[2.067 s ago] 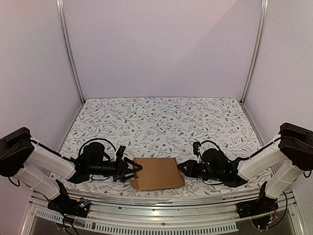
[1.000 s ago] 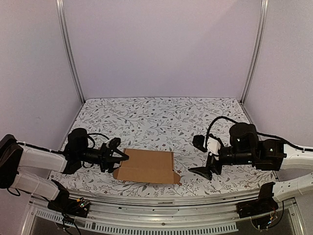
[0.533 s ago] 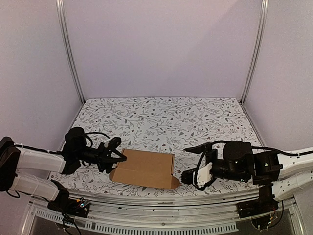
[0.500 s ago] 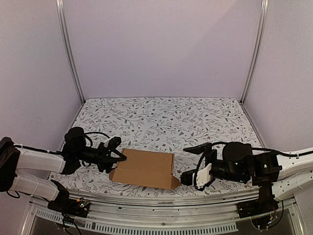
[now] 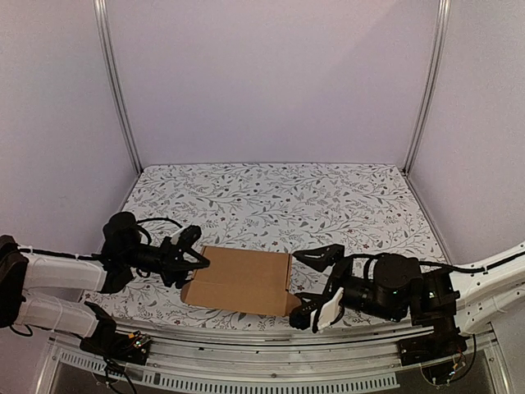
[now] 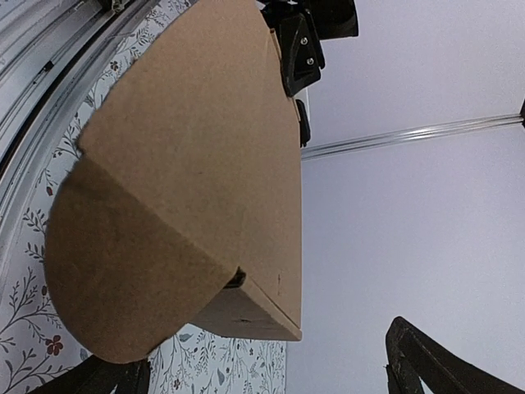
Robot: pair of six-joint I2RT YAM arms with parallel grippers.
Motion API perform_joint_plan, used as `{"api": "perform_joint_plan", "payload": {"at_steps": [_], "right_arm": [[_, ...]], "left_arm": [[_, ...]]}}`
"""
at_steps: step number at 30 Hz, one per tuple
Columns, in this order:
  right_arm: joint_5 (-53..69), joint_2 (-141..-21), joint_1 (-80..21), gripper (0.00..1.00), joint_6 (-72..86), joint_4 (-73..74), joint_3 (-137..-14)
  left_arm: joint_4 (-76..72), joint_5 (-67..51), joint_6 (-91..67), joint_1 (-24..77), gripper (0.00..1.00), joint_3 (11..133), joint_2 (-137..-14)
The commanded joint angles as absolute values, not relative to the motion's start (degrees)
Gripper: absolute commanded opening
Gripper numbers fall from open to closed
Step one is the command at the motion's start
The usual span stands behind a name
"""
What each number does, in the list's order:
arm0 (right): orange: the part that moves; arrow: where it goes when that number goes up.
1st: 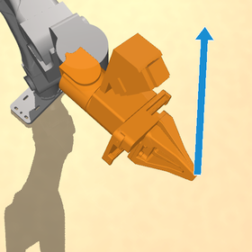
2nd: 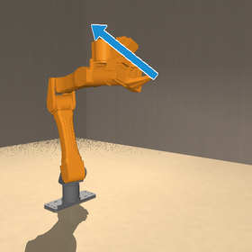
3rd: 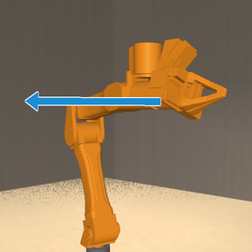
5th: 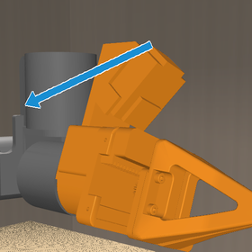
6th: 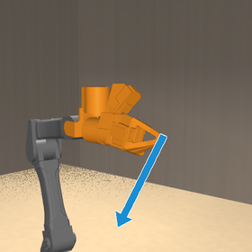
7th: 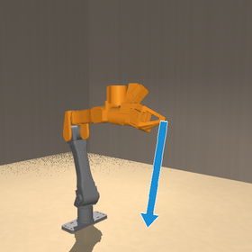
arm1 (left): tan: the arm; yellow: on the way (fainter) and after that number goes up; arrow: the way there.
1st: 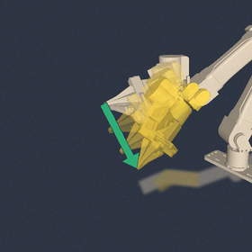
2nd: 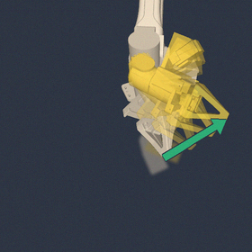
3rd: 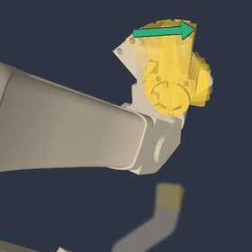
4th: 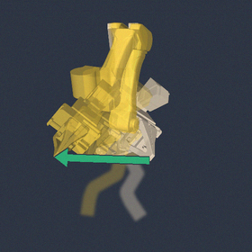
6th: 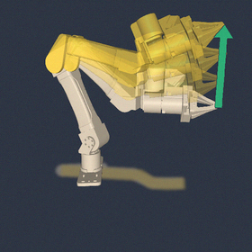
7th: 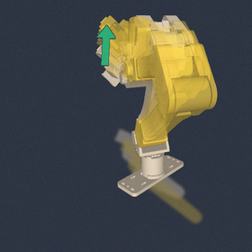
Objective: Fold the paper box
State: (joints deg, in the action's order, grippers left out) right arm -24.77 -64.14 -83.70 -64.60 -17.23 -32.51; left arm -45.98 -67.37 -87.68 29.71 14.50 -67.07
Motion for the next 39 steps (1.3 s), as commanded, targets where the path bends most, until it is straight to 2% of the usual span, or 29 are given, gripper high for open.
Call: {"api": "perform_joint_plan", "payload": {"at_steps": [1,14,17,22,29,32,39], "right_arm": [[-24.12,-64.07,-85.07,0.99,-66.91,-18.78,-32.58],[-26.85,-72.10,-86.31,0.98,-71.45,-24.44,-33.52],[-27.40,-73.56,-86.29,0.89,-72.45,-25.16,-34.19],[-28.74,-74.74,-86.41,0.67,-72.04,-27.52,-34.69],[-30.07,-75.18,-86.65,0.49,-71.33,-31.58,-34.04],[-30.66,-75.40,-86.83,0.43,-70.90,-32.90,-33.81],[-32.77,-74.52,-87.01,0.39,-68.28,-32.93,-32.44]], "left_arm": [[-48.38,-68.46,-87.48,29.35,0.00,14.15,-66.64],[-49.70,-69.48,-88.67,29.68,0.00,14.17,-65.84],[-49.70,-69.44,-88.52,29.75,0.00,14.07,-65.87],[-49.56,-69.43,-88.52,29.79,0.00,14.30,-65.91],[-49.01,-69.18,-88.45,29.97,0.00,14.53,-66.17],[-47.99,-68.96,-88.01,29.97,0.08,14.50,-66.50],[-41.51,-67.02,-83.84,29.88,0.63,14.71,-64.94]]}}
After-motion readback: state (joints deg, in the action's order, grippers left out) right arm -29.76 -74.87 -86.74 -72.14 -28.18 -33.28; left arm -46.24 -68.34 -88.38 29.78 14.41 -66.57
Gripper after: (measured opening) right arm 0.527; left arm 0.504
